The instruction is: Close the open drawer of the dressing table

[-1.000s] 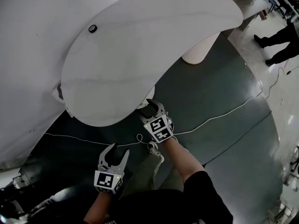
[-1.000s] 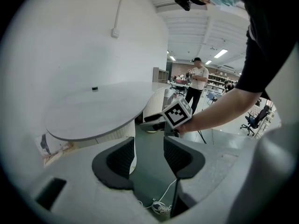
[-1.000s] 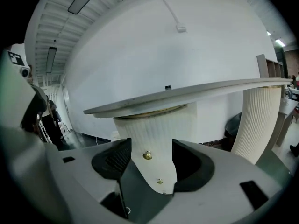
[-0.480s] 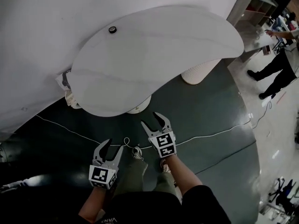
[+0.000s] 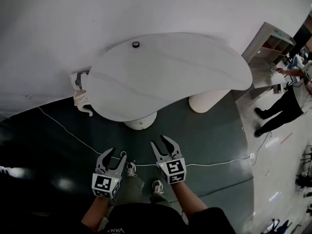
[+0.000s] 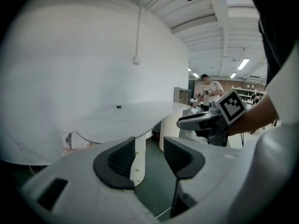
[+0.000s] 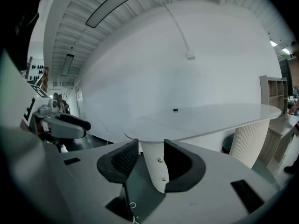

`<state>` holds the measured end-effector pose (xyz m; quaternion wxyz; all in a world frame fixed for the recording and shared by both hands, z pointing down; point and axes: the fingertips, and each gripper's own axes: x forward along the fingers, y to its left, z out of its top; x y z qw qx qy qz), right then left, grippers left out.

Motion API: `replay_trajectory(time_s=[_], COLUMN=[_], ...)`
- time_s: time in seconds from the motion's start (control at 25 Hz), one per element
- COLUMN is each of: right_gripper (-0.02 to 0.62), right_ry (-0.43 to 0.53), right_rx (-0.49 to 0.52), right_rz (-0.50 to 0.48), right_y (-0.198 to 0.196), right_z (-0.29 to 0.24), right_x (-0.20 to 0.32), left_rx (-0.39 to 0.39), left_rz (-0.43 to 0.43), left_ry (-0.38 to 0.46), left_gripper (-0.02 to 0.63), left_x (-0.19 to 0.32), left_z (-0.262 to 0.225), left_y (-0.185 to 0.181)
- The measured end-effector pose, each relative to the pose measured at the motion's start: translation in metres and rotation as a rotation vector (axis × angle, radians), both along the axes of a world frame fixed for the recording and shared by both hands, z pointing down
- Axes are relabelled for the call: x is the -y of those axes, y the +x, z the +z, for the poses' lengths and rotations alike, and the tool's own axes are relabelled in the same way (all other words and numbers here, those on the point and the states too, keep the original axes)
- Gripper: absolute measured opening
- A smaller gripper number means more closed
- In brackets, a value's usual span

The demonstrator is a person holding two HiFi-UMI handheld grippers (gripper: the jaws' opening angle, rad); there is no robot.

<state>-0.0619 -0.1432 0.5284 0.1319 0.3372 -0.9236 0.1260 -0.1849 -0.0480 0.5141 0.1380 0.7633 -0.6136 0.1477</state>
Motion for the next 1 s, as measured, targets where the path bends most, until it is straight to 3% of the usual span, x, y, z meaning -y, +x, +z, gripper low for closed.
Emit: replay_trajectory(time_s=[0.52,0.8,1.0], right_gripper=[0.003,0.003,0.003], right_ry=[0.102,0.125,0.121], right_rx=[0.055,0.064,0.057], right_rz=[-0.088,-0.14,-0.181], right_y=[0.02,0.025,0.025], right_z=[-0.086,-0.113,-0.117], right_x=[-0.059,-0.085,-0.105], left_rx=[0.008,0.021,0.033], left_rz=[-0.109,-0.132,-0.132], left_ry=[0.114,0.156,0.142], left_gripper=[0.15,0.09,0.051], left_x=[-0.049,-0.07,-0.083], left_z=[-0.043,-0.062,-0.077], left_y=[0.004,0.008,0.015])
